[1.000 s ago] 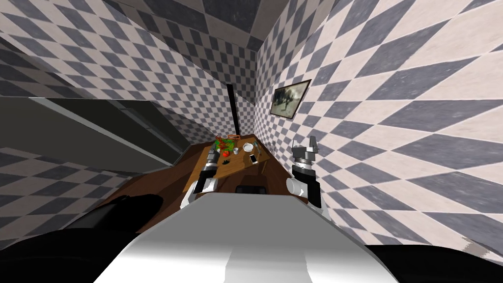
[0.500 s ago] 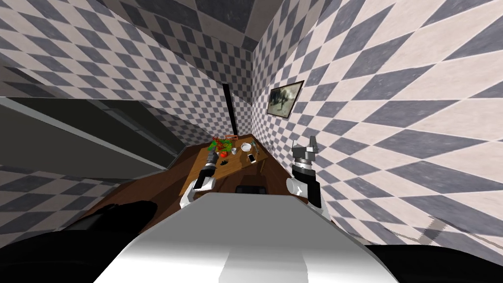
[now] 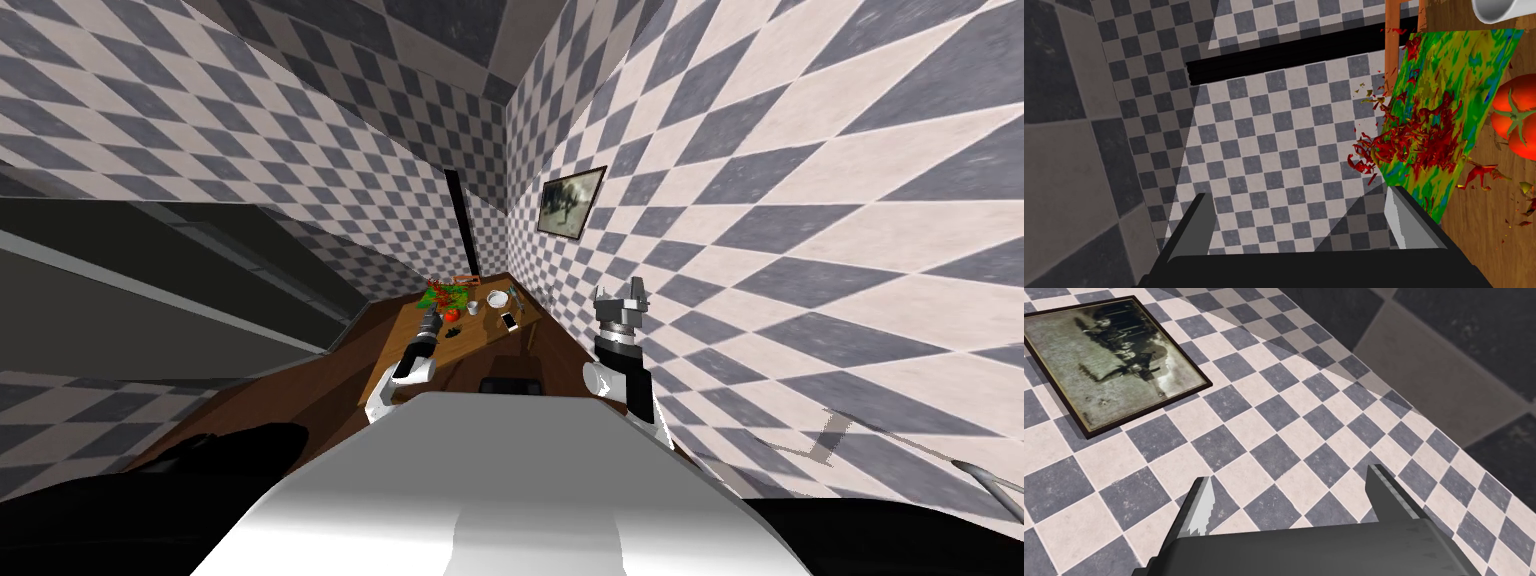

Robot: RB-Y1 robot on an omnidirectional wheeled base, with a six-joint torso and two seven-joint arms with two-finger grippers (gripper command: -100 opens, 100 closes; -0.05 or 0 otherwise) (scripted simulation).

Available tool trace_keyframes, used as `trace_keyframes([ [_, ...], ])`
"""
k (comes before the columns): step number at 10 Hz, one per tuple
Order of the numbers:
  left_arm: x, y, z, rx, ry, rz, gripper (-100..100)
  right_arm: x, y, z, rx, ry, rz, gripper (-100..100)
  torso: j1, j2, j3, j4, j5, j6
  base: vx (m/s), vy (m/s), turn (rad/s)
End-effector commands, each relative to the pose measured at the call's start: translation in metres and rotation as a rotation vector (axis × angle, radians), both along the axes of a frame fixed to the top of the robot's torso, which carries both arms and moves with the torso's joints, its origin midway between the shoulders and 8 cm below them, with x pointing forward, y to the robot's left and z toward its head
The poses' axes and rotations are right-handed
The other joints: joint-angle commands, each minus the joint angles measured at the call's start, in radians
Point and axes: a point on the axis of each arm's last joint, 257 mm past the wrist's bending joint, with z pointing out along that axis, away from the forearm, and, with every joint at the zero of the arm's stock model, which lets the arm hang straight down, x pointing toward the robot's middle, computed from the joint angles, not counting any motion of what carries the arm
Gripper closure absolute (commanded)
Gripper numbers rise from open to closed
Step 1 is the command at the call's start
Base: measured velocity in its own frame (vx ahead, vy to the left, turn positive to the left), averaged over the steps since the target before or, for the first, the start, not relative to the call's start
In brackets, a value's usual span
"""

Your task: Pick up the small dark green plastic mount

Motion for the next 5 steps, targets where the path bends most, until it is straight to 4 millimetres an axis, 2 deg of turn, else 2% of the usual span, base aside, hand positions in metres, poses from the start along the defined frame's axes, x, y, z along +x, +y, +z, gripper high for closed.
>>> trace_keyframes([
  [1, 0.005, 0.019, -0.018, -0.027, 0.054, 0.029, -100, 0.000, 0.000, 0.000, 0.000, 0.000, 0.000, 0, 0.000, 0.000, 0.000, 0.000, 0.000, 0.000, -0.026, 0.002, -0.139],
  [2, 0.004, 0.021, -0.026, -0.031, 0.071, 0.033, -100, 0.000, 0.000, 0.000, 0.000, 0.000, 0.000, 0, 0.000, 0.000, 0.000, 0.000, 0.000, 0.000, -0.020, 0.004, -0.065],
  [3, 0.007, 0.034, -0.035, -0.054, 0.104, 0.056, -100, 0.000, 0.000, 0.000, 0.000, 0.000, 0.000, 0, 0.000, 0.000, 0.000, 0.000, 0.000, 0.000, -0.025, 0.004, -0.100],
  [4, 0.005, 0.037, -0.047, -0.061, 0.129, 0.063, -100, 0.000, 0.000, 0.000, 0.000, 0.000, 0.000, 0, 0.000, 0.000, 0.000, 0.000, 0.000, 0.000, -0.024, 0.004, -0.075],
  [5, 0.006, 0.051, -0.060, -0.089, 0.171, 0.090, -100, 0.000, 0.000, 0.000, 0.000, 0.000, 0.000, 0, 0.000, 0.000, 0.000, 0.000, 0.000, 0.000, -0.028, 0.003, -0.129],
])
